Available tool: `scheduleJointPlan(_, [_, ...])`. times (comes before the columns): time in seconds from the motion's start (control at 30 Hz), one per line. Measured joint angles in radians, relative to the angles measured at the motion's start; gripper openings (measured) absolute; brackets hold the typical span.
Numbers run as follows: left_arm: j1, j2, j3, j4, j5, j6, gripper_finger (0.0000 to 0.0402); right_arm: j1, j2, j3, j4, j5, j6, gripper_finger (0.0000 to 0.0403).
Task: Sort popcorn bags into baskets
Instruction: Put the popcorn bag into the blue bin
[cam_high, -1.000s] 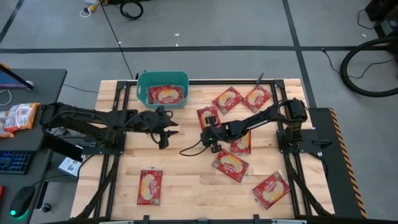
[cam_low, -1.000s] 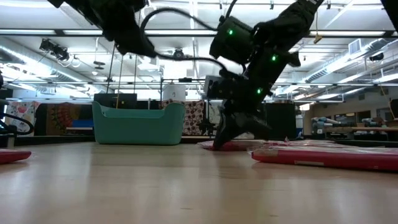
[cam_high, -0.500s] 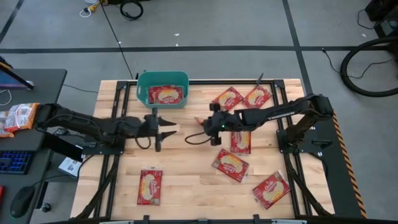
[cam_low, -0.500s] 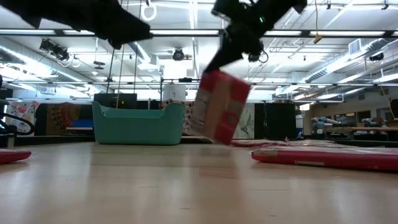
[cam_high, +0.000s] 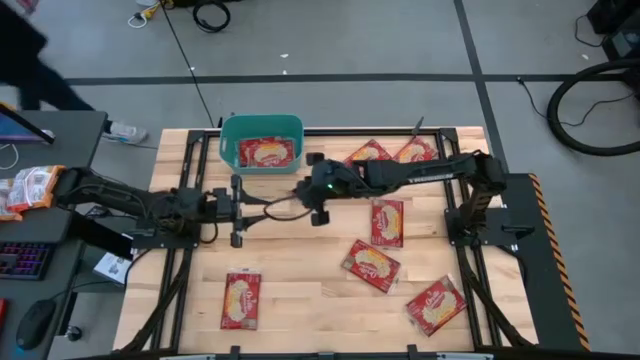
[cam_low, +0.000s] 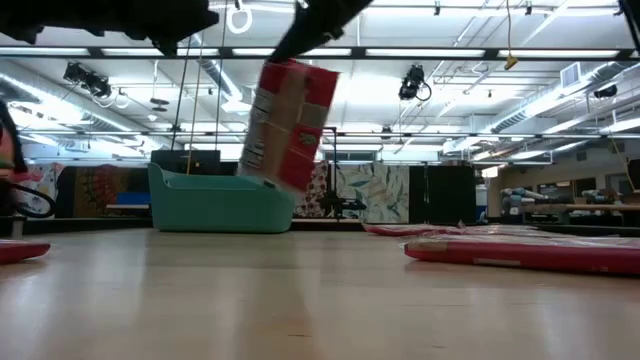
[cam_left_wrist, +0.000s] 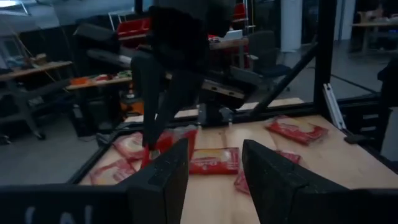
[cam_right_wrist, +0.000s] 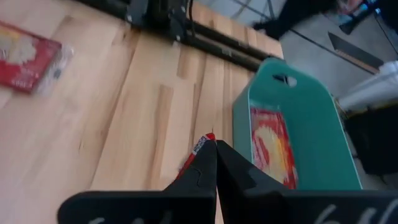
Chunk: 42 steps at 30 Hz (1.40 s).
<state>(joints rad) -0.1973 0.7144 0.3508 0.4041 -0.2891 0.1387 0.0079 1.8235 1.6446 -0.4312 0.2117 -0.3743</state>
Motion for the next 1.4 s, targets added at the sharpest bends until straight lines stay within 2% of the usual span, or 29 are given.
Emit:
scheduleJointPlan(0.27, [-0.057, -0.053, 0.001, -0.110, -0.093, 0.003, 0.0155, -0.082, 0.160, 0.254, 0.004, -0.148, -0.054, 0.0002])
scheduleJointPlan(0.43, [-0.081, -0.047, 0.000, -0.130, -0.099, -0.039, 0.0155, -0.119, 0.251, 0.404, 0.002, -0.218, -0.102, 0.0002])
scheduleJointPlan(0.67, [-0.105, -0.058, -0.124, 0.091, -0.176, -0.076, 0.0155, -0.173, 0.336, 0.568, 0.015, -0.246, -0.192, 0.0003])
scheduleJointPlan(0.77, [-0.117, -0.058, -0.134, 0.106, -0.206, -0.105, 0.0155, -0.206, 0.370, 0.606, 0.060, -0.292, -0.197, 0.0003])
scheduleJointPlan(1.03, [-0.173, -0.024, -0.134, 0.106, -0.223, -0.207, 0.0155, -0.279, 0.467, 0.674, 0.119, -0.322, -0.201, 0.0002])
scheduleJointPlan(1.2, [-0.207, 0.002, -0.134, 0.151, -0.285, -0.203, 0.0155, -0.292, 0.515, 0.710, 0.186, -0.344, -0.204, 0.0002])
scheduleJointPlan(1.4, [-0.217, 0.006, -0.134, 0.172, -0.293, -0.197, 0.0155, -0.330, 0.535, 0.711, 0.224, -0.380, -0.166, 0.0002])
